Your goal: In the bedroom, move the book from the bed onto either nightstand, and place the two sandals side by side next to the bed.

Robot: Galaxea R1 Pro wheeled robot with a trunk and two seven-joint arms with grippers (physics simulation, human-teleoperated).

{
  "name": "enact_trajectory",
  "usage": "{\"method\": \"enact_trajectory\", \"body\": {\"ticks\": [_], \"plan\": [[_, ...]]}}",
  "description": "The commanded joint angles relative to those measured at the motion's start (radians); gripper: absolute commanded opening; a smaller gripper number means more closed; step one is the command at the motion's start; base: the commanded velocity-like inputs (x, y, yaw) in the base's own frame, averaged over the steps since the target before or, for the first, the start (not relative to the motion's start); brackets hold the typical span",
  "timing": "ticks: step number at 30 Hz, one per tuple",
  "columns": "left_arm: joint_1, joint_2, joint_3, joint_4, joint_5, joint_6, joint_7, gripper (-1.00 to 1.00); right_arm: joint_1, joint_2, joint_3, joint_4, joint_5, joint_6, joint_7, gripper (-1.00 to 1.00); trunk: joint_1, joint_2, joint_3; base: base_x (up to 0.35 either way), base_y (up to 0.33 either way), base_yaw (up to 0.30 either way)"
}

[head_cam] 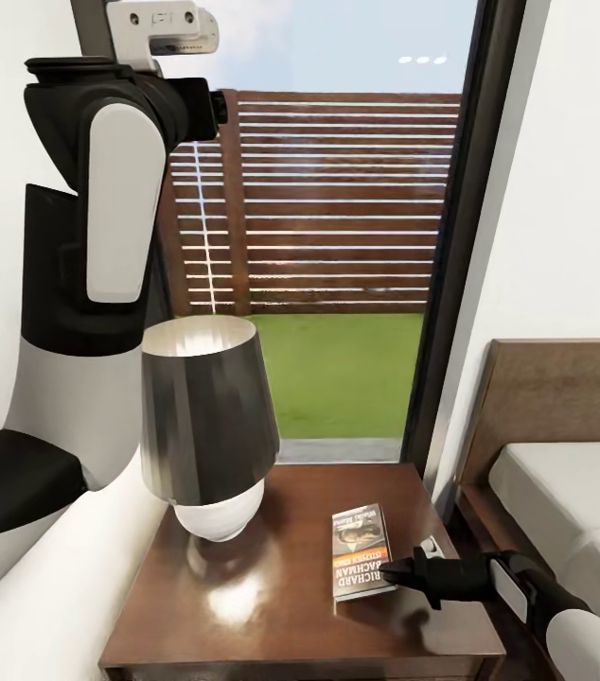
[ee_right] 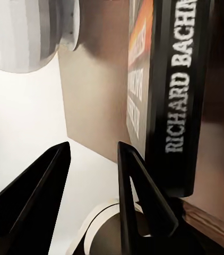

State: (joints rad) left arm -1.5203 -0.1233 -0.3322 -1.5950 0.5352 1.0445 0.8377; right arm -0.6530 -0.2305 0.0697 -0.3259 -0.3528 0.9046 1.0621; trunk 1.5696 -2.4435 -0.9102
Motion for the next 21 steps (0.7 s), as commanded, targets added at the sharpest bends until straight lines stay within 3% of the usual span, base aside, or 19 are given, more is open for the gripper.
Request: {"method": "enact_trajectory", "body": {"ticks": [1, 12, 21], "plan": [[-0.001, -0.001, -0.001, 0.0, 0.009, 0.003, 0.01, 1.0, -0.001, -0.001, 0.007, -0.001, -0.006, 0.002, -0.001, -1.0, 0.0, 0.0, -0.001, 0.0, 0.0, 0.0], [-0.001, -0.005, -0.007, 0.0, 0.009, 0.003, 0.011, 1.0, -0.001, -0.001, 0.007, -0.001, -0.006, 0.002, -0.001, -1.0, 0.0, 0.0, -0.001, 0.0, 0.0, 0.0], [0.0, -0.005, -0.008, 0.0, 0.009, 0.003, 0.011, 1.0, -0.001, -0.001, 0.007, -0.001, -0.006, 0.002, -0.001, -1.0, 0.027, -0.049, -0.023, 0.0, 0.0, 0.0]]}}
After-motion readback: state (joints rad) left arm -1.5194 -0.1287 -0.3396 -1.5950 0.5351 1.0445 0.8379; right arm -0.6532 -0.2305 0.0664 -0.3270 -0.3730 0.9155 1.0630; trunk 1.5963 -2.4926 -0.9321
